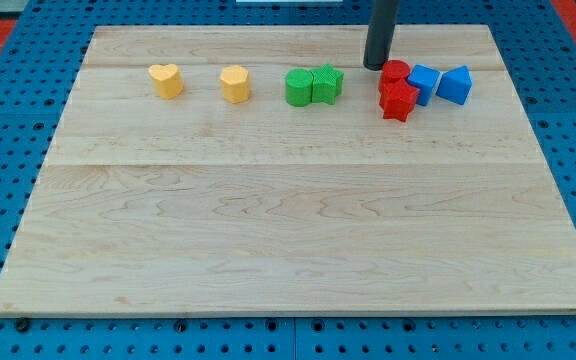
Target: Place group of yellow and green blocks parallel to the group of red and blue blocks
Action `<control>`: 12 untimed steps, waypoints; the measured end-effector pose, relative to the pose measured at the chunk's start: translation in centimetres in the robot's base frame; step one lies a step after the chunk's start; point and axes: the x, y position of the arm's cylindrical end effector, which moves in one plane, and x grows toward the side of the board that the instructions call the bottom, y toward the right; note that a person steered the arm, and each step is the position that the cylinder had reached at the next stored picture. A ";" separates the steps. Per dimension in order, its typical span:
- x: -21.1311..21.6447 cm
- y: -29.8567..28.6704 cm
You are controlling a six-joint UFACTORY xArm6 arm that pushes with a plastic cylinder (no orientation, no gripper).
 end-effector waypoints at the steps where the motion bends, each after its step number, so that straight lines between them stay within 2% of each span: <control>1: -0.1 -1.6; 3: 0.2 -2.2; 4: 2.7 -2.9; 5: 5.6 -6.1; 6: 5.7 -13.6; 7: 6.9 -17.2; 8: 7.4 -14.0; 9: 9.8 -15.6; 10: 9.8 -20.9; 12: 10.7 -23.3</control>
